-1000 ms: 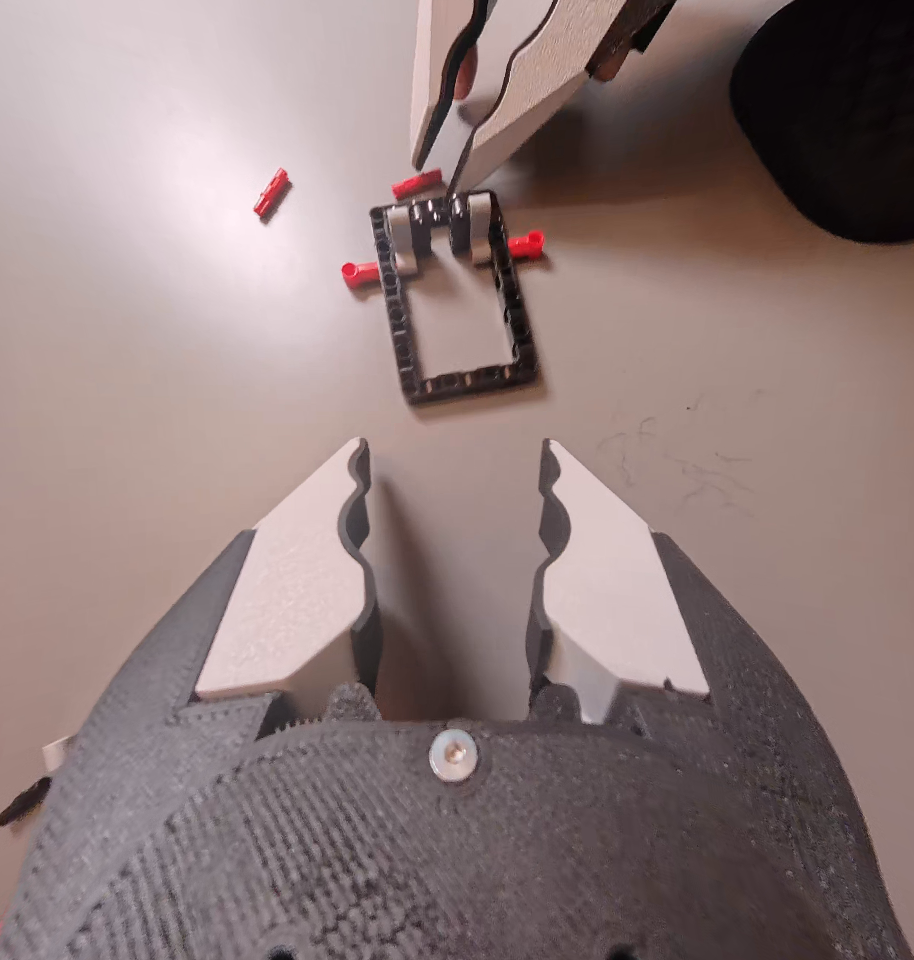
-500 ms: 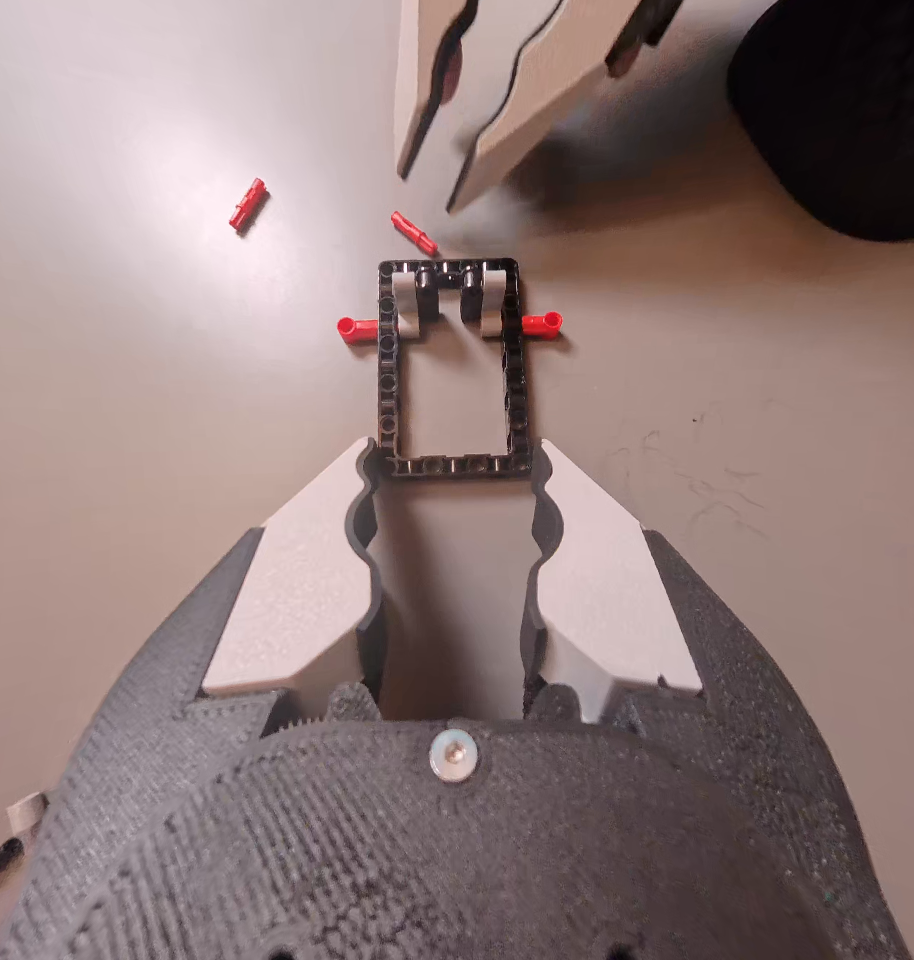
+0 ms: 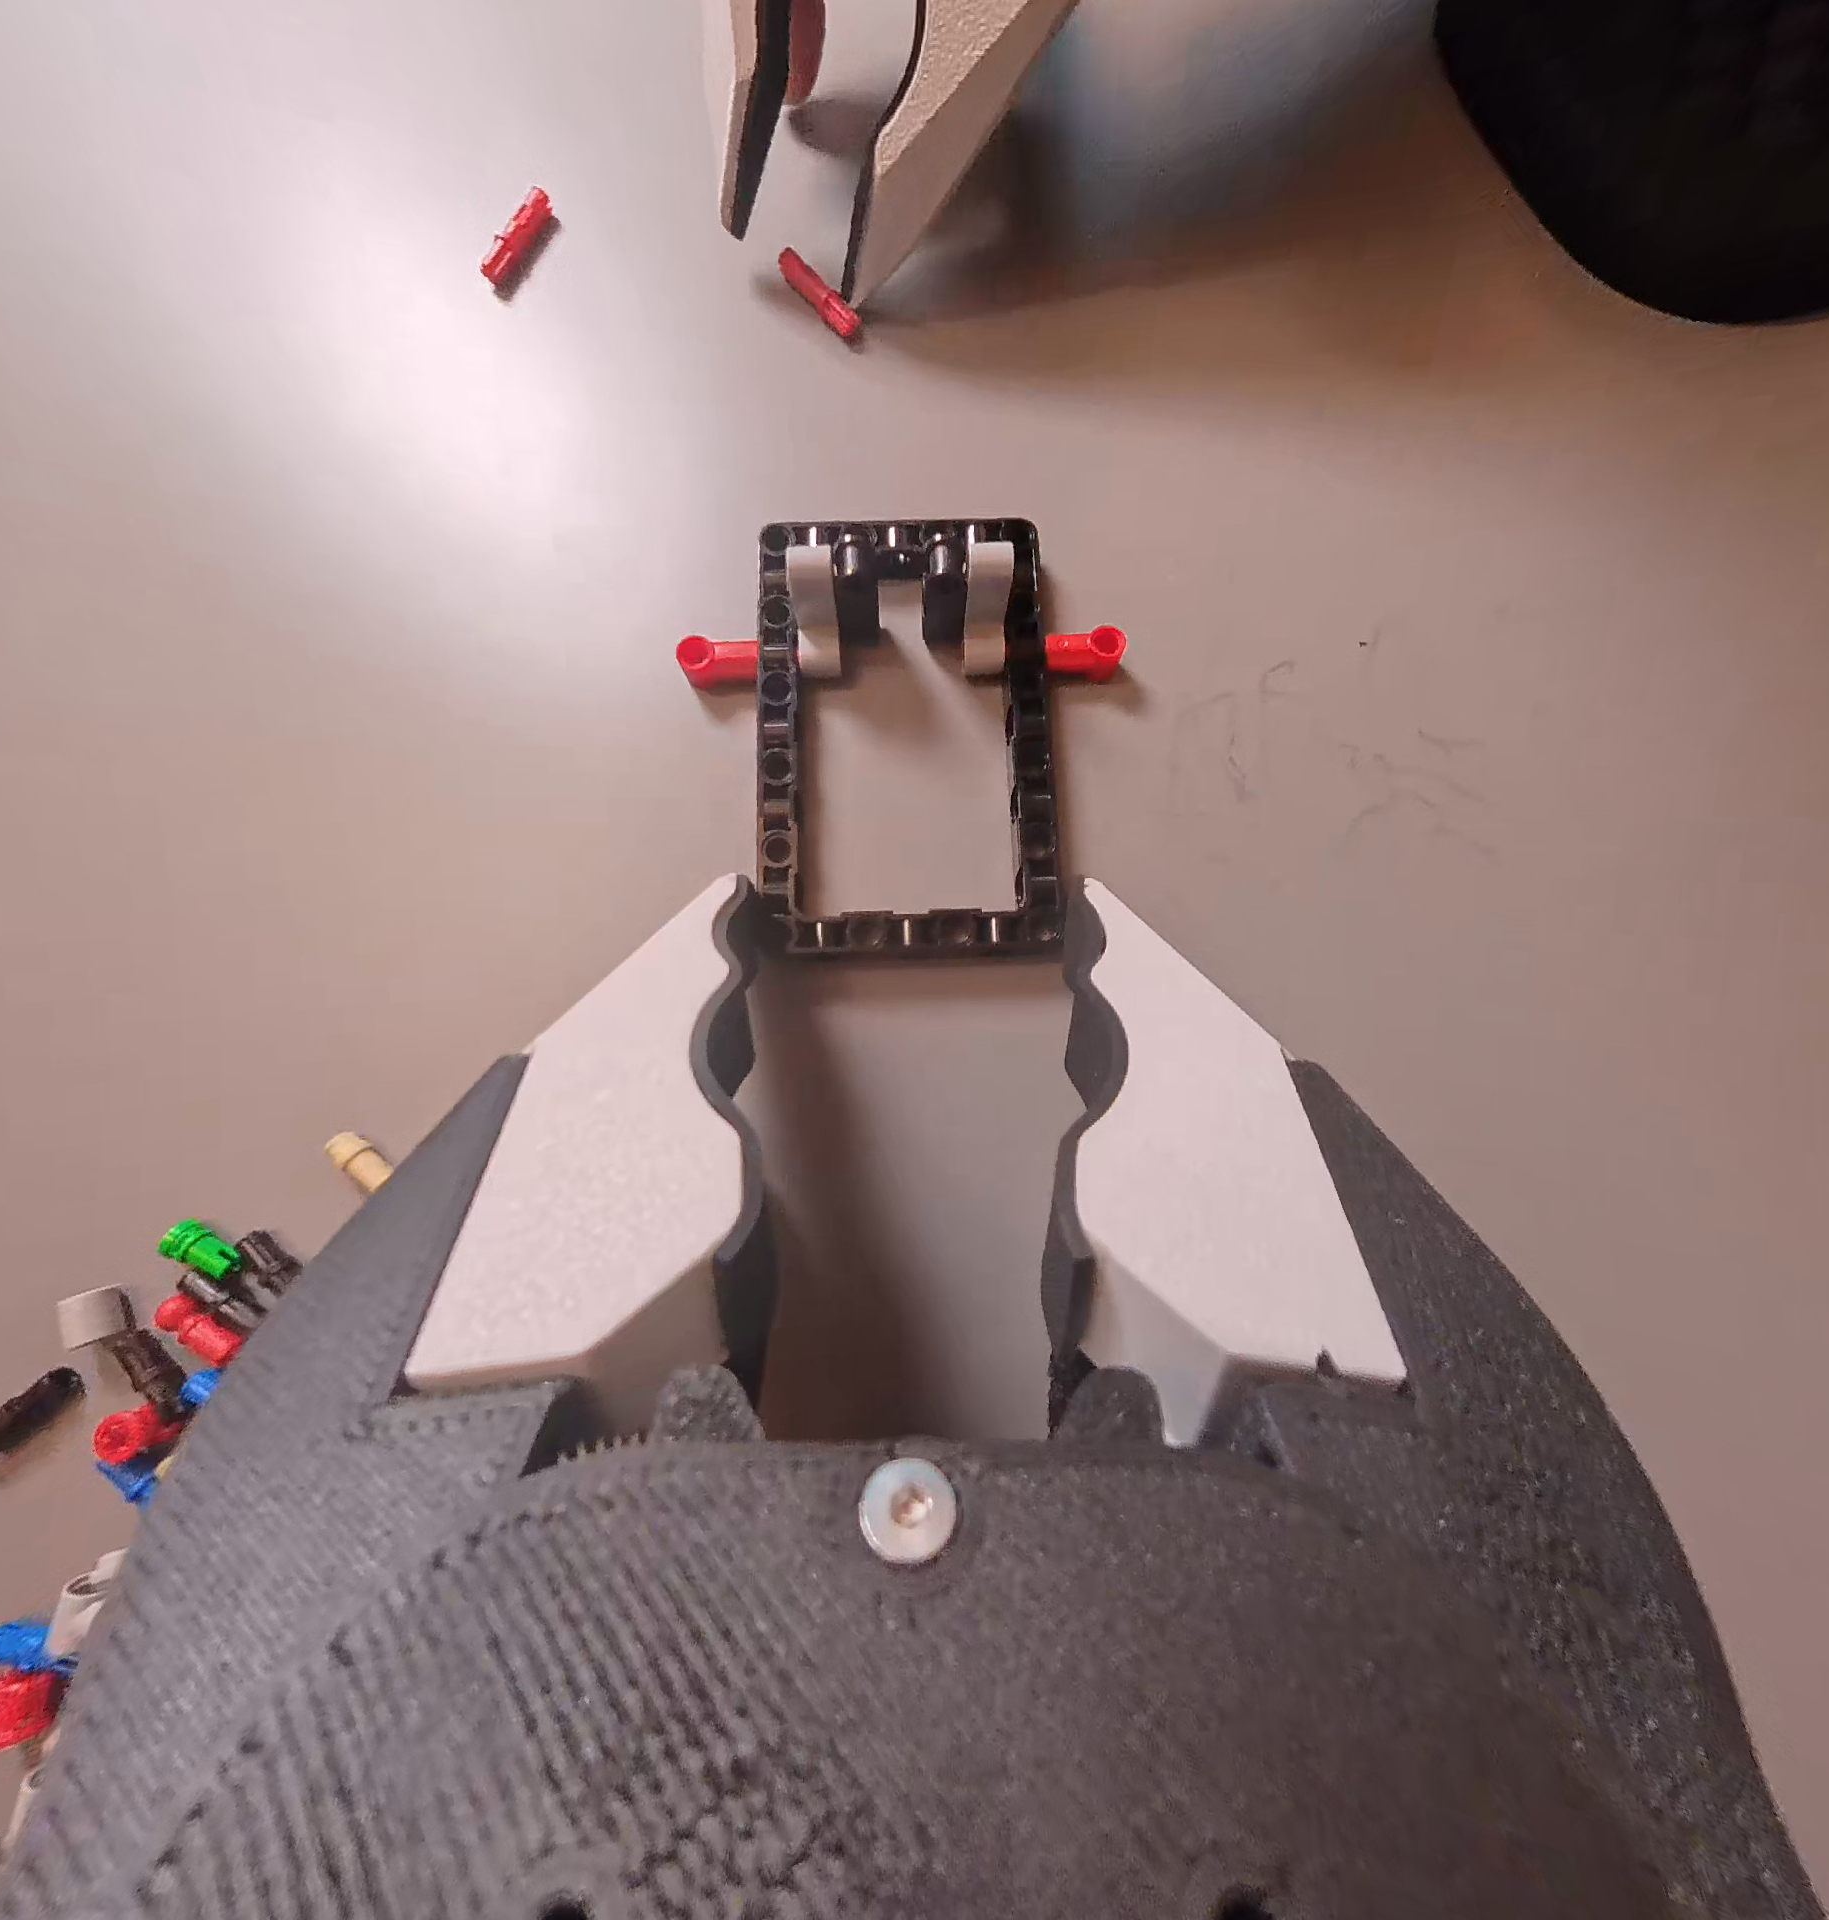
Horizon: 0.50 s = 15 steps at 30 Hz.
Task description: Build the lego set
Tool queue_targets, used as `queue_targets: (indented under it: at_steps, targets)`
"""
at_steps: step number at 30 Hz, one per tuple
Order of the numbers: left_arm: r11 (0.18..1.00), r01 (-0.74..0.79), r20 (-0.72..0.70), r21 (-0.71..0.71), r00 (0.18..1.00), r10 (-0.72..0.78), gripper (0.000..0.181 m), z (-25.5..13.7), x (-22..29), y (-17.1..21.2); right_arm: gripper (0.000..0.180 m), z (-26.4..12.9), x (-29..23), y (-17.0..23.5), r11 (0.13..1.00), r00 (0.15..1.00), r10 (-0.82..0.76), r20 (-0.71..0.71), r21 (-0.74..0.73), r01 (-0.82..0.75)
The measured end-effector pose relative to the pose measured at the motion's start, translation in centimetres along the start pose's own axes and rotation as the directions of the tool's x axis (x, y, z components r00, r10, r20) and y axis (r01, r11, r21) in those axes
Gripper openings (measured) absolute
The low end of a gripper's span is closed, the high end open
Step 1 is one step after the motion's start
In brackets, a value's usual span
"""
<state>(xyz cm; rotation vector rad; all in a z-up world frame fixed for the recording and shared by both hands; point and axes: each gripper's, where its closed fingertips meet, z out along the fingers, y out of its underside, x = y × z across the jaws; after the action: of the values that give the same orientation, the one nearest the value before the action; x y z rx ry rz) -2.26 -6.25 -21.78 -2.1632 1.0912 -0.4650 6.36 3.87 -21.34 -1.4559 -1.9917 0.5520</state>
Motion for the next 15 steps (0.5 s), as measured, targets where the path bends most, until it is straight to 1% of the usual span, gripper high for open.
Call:
queue_targets:
  at_steps: [3, 8, 15]
  targets:
    - [1.0, -0.003, 0.003, -0.005, 1.0, 0.003, 0.059, -0.1, -0.1, 0.0, 0.018, 0.2, -0.1, 0.0, 1.0, 0.998, 0.007, 0.061, -0.01, -0.006]
    - [0.999, -0.033, 0.039, -0.013, 0.999, 0.034, 0.058, -0.7, -0.5, 0.1, 0.004, 0.5, -0.2, -0.2, 0.999, 0.997, -0.01, 0.077, -0.036, 0.013]
    - [0.997, 0.002, 0.018, 0.077, 1.0, -0.003, 0.055, -2.0, -0.6, -1.2, 0.002, 0.3, -1.0, -0.2, 1.0, 0.998, -0.01, 0.055, -0.021, 0.011]
